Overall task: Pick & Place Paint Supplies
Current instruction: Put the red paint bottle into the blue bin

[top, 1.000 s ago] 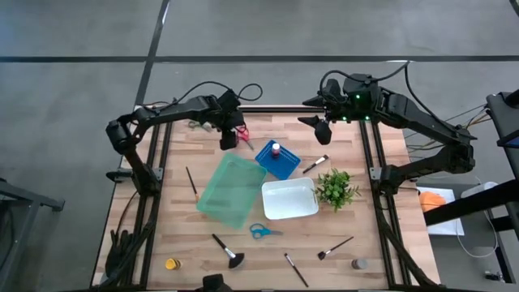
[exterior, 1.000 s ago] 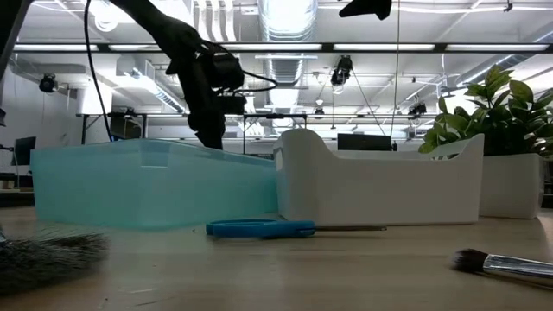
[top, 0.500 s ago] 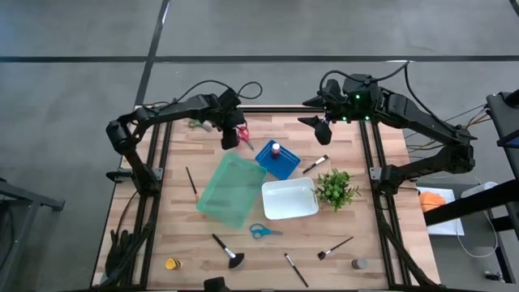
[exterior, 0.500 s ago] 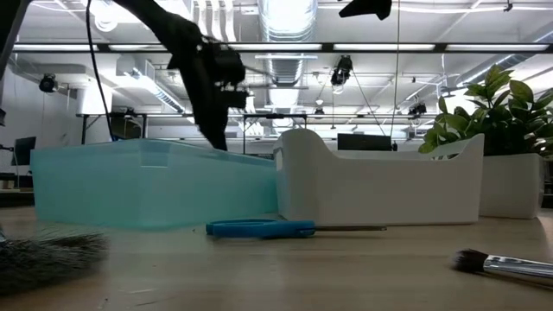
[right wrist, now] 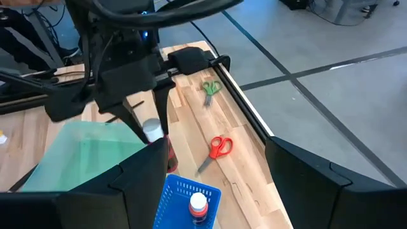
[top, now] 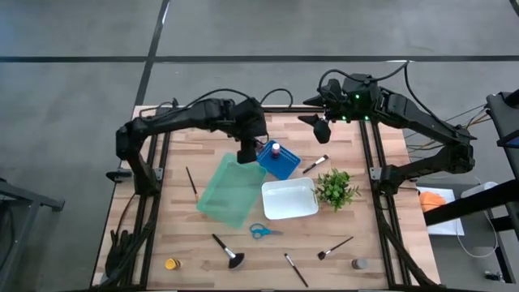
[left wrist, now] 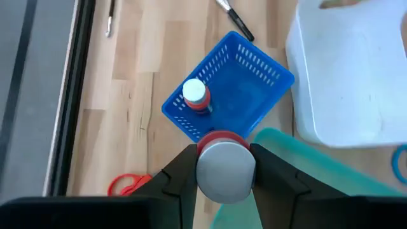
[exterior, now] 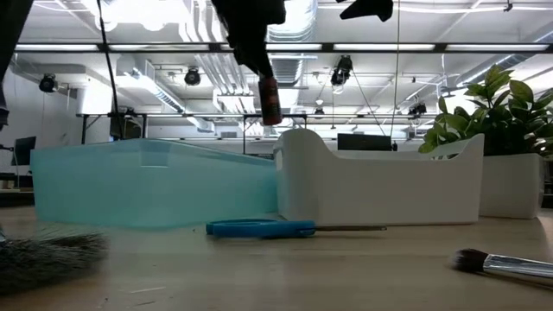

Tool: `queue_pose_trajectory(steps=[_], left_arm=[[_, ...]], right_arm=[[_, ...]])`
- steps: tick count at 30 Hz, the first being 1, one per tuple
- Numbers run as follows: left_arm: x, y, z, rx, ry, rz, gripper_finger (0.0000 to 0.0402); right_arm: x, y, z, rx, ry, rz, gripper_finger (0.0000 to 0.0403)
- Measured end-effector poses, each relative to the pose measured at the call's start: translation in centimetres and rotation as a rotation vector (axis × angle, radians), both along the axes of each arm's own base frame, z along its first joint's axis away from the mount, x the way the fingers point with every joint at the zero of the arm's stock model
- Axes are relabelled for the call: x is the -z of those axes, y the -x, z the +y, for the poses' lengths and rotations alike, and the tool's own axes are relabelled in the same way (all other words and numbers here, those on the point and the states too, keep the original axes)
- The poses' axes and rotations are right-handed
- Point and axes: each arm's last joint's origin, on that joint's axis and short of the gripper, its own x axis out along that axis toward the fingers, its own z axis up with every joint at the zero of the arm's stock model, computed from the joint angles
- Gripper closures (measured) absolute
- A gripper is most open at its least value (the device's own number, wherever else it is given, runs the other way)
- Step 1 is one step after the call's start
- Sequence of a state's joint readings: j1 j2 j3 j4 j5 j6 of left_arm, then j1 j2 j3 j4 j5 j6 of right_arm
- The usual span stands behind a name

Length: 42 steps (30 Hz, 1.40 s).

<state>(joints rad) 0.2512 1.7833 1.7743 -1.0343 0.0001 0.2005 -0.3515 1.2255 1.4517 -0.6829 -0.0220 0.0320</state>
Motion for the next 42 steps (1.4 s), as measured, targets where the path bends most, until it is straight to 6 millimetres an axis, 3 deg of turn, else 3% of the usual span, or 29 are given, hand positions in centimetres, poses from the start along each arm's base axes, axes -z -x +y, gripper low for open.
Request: queue_pose_trajectory(steps=[3, 8, 16, 30, 42], left_arm=[[0.8, -0.9, -0.5, -0.028, 0.007, 0.004, 0.0283], [3.9, -2.8, -1.3, -0.033, 0.027, 0.088, 0.0283], [6.5, -4.6, -1.4, -0.022, 0.031, 0.116, 0.0283], [9.8, -6.2, -0.9, -0.016, 0.035, 0.167, 0.0283], [12.3, -5.9, -0.5, -0.020, 0.038, 0.190, 0.0283]], right_arm=[[0.0, 0.0, 0.1, -0.002, -0.002, -0.001, 0.0140], [0.0, 0.0, 0.1, -0.003, 0.000, 0.003, 0.0140], [0.1, 0.1, 0.1, -0.004, -0.002, 0.015, 0.0140], [0.5, 0.2, 0.1, -0.004, -0.015, 0.046, 0.0140], [0.4, 0.2, 0.1, -0.006, -0.012, 0.044, 0.0140]])
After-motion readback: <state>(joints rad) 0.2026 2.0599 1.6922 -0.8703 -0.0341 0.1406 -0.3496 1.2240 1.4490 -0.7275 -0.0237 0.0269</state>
